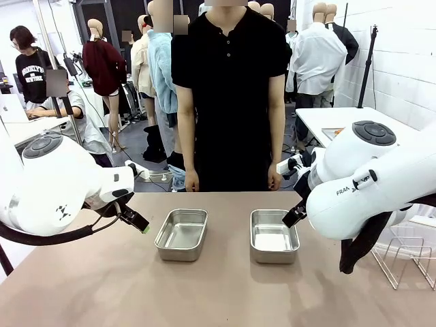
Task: Place the bread in airtight containers.
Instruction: Lift both Airtight Container.
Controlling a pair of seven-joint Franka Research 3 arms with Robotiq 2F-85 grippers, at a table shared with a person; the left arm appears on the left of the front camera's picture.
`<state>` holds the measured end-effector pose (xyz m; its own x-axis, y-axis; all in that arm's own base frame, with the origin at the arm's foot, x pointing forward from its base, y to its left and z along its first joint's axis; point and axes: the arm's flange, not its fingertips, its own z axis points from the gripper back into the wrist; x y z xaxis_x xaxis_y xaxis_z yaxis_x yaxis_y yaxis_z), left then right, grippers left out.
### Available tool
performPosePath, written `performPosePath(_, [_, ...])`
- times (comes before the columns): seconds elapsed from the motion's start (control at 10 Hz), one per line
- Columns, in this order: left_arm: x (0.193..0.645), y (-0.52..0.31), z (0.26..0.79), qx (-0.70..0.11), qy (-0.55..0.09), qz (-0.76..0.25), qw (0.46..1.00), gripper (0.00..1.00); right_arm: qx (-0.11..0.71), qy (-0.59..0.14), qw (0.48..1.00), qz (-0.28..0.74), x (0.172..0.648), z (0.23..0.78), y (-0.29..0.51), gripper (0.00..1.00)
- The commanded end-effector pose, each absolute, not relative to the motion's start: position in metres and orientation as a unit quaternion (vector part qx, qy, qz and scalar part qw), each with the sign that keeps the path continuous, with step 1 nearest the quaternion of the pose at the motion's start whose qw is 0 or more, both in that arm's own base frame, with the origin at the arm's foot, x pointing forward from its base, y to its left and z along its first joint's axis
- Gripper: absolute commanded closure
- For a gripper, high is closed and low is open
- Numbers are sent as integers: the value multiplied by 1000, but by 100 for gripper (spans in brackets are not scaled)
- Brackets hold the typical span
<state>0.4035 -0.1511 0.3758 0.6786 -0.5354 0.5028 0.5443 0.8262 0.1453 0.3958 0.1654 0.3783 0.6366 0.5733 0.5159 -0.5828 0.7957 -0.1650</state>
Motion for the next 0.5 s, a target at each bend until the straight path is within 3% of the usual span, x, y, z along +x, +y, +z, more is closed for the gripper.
performPosePath(0.0, [393, -138, 414, 16, -289, -303, 908, 0, 7, -312, 893, 325, 370, 408, 137, 0])
performPosePath(0.4, [369, -93, 462, -31, -315, -329, 890, 0, 73, -367, 868, 325, 340, 462, 70, 0])
